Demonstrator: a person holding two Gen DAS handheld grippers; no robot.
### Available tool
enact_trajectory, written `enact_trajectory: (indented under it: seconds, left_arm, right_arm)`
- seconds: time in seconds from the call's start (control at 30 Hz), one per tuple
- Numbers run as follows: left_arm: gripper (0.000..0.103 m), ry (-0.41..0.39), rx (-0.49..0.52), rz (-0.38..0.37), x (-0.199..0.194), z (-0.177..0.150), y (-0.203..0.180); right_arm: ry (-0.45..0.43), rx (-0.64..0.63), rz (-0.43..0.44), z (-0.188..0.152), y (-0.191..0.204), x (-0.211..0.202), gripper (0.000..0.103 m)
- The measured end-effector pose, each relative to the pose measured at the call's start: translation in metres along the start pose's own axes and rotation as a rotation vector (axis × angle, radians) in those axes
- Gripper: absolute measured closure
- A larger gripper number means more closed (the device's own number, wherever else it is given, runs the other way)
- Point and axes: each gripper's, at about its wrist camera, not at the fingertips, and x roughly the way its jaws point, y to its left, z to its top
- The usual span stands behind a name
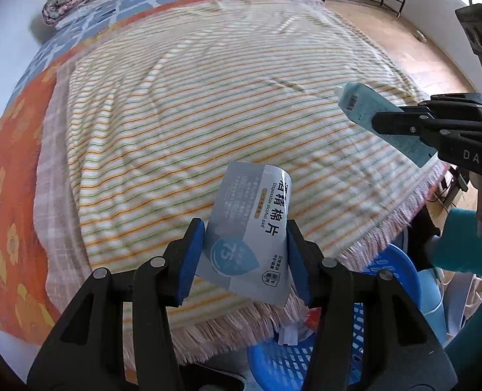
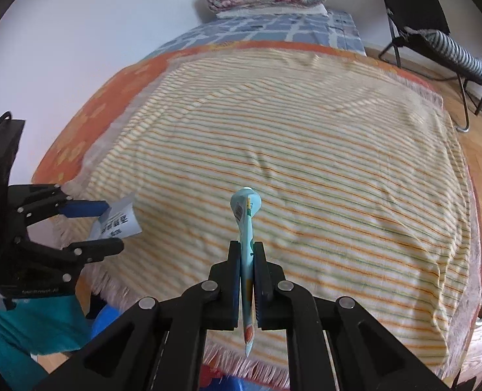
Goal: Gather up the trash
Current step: 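Carry the tube and packet over the blue basket and release both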
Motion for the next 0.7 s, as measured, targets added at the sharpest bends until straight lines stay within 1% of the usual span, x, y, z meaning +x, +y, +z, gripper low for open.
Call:
enact_trajectory:
  seconds: [0.17,0.23,0.33,0.53,0.7]
  left_arm:
    - [0.052,-0.033,0.011,0.001,-0.022,-0.016,-0.011]
    - [0.052,-0.041,0.014,0.0,-0.026,-0.017,-0.02]
    - [0.052,-0.059,0.028,0.001,-0.035,-0.026,-0.032]
    - [0.052,-0.079,0.043,-0.008,-0.048,-0.051,-0.053]
    - [0.052,-0.074,0.042,-0.024,-0.05,-0.071,-0.067]
  right_arm:
    - [-0.025,-0.019,0.025,-0.013,0.013,-0.023,0.098]
    - [-0.031,-0.029,0.034,-0.022,0.019,-0.033,0.098]
    - [-0.033,-0.045,0.048,-0.033,0.027,-0.043,0.098]
    - [-0.018,-0.087,0.068,-0.066,0.047,-0.06,0.098]
    - [0.016,-0.091,0.091,-0.094,0.056,-0.061,0.098]
